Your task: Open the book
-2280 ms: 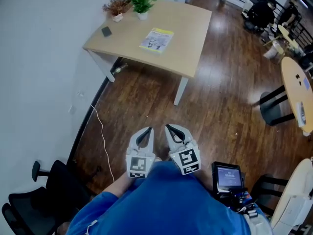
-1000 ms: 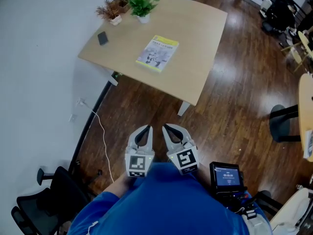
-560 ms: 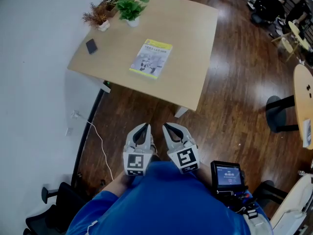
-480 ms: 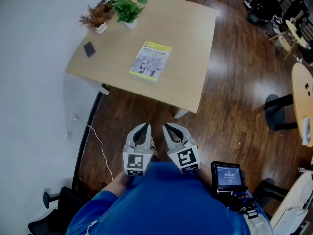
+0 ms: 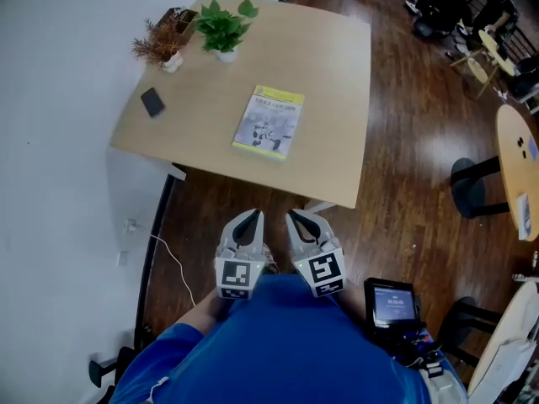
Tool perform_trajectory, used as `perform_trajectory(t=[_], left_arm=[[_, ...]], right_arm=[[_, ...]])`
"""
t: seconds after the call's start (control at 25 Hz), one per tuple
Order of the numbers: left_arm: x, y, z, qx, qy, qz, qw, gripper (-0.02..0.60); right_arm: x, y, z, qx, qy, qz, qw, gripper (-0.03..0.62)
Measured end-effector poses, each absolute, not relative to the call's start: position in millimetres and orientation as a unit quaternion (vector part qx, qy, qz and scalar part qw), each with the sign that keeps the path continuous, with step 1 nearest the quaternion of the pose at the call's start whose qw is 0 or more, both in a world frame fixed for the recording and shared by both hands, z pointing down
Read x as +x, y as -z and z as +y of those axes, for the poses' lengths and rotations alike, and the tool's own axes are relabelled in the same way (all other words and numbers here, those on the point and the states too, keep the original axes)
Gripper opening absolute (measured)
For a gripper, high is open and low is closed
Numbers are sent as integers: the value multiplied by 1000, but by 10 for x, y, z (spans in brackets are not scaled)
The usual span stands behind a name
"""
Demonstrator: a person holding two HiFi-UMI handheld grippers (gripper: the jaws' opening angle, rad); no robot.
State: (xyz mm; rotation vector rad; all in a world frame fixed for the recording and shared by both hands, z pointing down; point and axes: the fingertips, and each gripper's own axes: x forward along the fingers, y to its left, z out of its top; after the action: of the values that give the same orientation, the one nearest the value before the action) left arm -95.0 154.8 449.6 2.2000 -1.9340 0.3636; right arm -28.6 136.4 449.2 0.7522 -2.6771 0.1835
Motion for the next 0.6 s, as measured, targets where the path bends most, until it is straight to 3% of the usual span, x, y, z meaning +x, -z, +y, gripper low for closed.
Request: perform_trajectory(t=[0.6], left_arm=[[-1278, -4586, 1035, 746, -126, -646, 100, 8]], right_arm=[[-489, -4551, 790, 297, -63, -936, 176, 3]])
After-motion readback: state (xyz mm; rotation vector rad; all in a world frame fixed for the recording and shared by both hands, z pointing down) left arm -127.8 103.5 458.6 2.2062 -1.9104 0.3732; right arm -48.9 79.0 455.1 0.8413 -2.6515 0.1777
